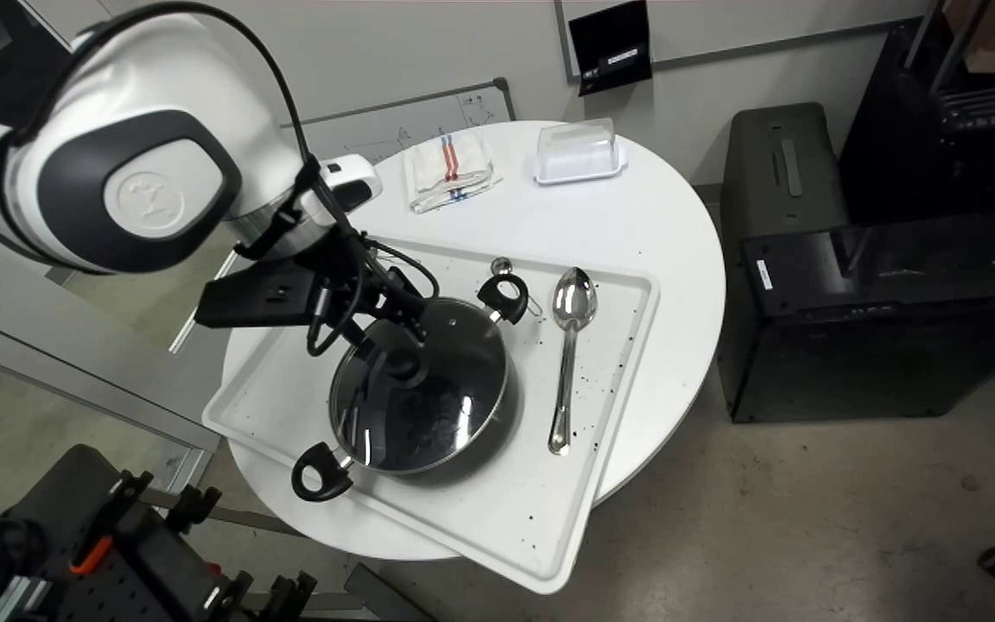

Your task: Put the lid on the pot

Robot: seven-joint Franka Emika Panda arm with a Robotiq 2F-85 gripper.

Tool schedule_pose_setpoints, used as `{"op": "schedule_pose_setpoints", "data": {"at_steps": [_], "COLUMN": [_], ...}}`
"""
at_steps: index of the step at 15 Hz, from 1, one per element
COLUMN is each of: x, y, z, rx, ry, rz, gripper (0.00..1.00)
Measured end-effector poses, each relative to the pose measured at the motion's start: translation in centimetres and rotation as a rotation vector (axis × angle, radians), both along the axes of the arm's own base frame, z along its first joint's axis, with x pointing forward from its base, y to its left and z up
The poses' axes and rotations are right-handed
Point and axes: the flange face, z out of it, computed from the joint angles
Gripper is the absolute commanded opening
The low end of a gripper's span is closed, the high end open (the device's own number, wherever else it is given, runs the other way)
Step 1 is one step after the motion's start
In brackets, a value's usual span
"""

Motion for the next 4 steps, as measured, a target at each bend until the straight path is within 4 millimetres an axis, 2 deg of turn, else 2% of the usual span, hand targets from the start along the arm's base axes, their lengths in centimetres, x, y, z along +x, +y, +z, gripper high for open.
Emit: {"op": "schedule_pose_setpoints", "data": {"at_steps": [4], "x": [-0.6], "y": [1.2], "z": [1.8], "rx": [0.007], "ry": [-0.005], "rz": [0.017], "gripper": [1.00]}}
